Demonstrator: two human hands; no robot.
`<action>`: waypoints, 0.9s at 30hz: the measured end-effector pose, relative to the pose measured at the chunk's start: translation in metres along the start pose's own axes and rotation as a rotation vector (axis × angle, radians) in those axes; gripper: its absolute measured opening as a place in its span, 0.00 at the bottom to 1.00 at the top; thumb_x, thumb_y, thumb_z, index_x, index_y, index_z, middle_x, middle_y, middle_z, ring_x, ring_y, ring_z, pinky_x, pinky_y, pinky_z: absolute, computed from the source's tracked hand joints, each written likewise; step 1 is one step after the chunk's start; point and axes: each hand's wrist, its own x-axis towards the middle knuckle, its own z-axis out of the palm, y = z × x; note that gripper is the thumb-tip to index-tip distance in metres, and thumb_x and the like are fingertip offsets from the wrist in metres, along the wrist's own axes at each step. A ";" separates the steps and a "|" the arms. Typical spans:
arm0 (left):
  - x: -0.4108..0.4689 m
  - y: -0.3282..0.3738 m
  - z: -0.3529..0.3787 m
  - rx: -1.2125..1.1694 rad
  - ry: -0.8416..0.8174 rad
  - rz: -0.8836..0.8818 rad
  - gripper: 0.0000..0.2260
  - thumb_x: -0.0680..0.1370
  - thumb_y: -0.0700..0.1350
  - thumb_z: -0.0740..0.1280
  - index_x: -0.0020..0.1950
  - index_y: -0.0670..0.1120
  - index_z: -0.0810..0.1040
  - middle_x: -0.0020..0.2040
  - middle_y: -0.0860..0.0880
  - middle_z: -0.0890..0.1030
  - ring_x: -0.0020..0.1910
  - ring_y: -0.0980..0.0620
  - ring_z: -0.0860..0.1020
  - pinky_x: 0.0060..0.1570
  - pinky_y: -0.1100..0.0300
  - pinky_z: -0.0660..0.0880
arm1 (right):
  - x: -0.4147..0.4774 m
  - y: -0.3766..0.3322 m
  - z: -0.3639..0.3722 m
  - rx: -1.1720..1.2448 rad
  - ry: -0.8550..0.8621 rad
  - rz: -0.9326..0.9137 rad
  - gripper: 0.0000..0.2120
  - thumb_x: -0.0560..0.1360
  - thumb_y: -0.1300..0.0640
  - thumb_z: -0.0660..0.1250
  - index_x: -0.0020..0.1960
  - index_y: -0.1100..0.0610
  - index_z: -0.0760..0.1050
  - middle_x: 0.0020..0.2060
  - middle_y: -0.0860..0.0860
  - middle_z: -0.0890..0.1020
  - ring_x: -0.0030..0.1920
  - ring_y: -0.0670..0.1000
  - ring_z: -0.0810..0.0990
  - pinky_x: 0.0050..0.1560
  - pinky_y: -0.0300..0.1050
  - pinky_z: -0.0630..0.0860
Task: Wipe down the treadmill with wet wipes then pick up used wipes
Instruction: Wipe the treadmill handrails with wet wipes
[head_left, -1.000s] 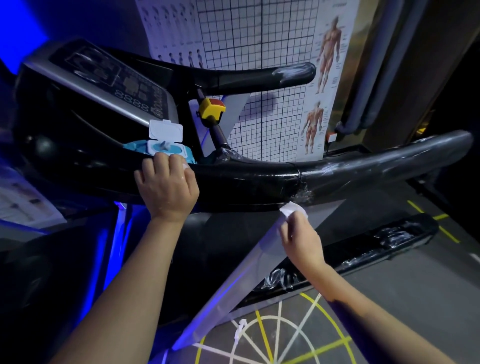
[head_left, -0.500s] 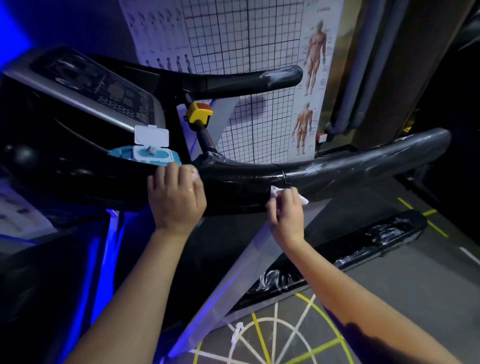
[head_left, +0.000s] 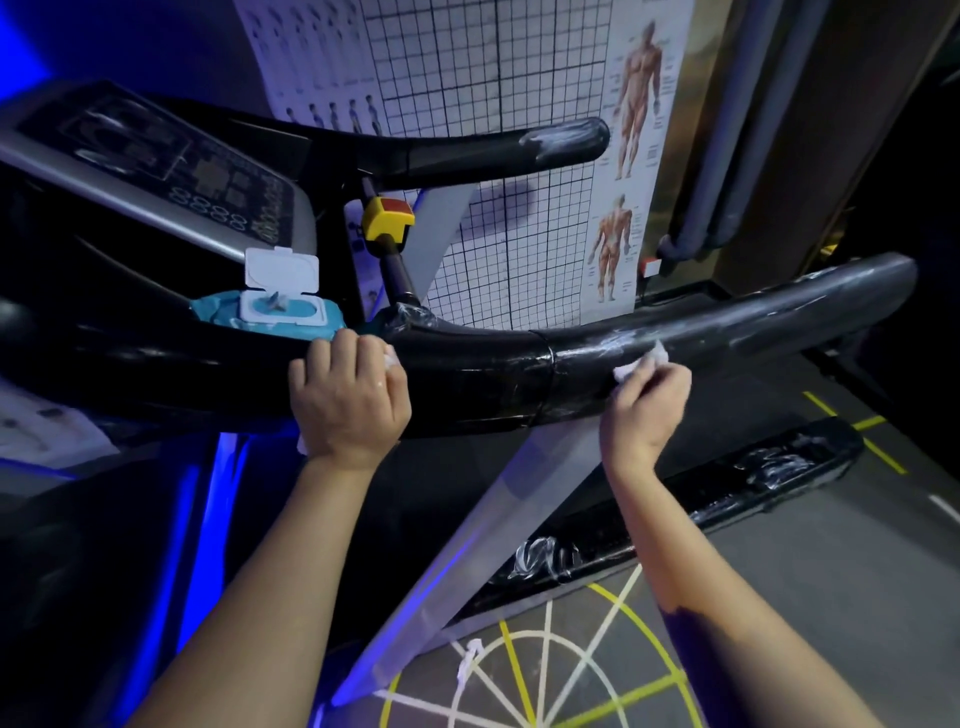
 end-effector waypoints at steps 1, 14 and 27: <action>0.000 0.001 0.000 0.003 0.001 -0.004 0.06 0.79 0.44 0.61 0.45 0.43 0.70 0.41 0.40 0.74 0.41 0.40 0.66 0.38 0.46 0.59 | -0.002 -0.004 -0.006 0.018 -0.018 0.012 0.10 0.84 0.48 0.58 0.44 0.46 0.66 0.41 0.49 0.80 0.46 0.54 0.81 0.50 0.53 0.77; -0.003 0.020 0.000 0.055 -0.013 -0.204 0.06 0.79 0.44 0.62 0.44 0.43 0.70 0.43 0.38 0.74 0.41 0.39 0.70 0.39 0.46 0.63 | -0.055 -0.002 0.003 0.083 -0.199 0.241 0.07 0.84 0.54 0.60 0.48 0.55 0.69 0.43 0.51 0.79 0.44 0.53 0.79 0.46 0.45 0.71; 0.007 0.037 -0.009 0.078 -0.092 -0.355 0.08 0.76 0.46 0.62 0.44 0.41 0.73 0.43 0.39 0.75 0.43 0.38 0.70 0.40 0.46 0.63 | 0.031 -0.050 -0.014 -0.160 -0.458 -0.399 0.06 0.83 0.51 0.61 0.53 0.53 0.73 0.46 0.53 0.83 0.45 0.56 0.81 0.44 0.45 0.73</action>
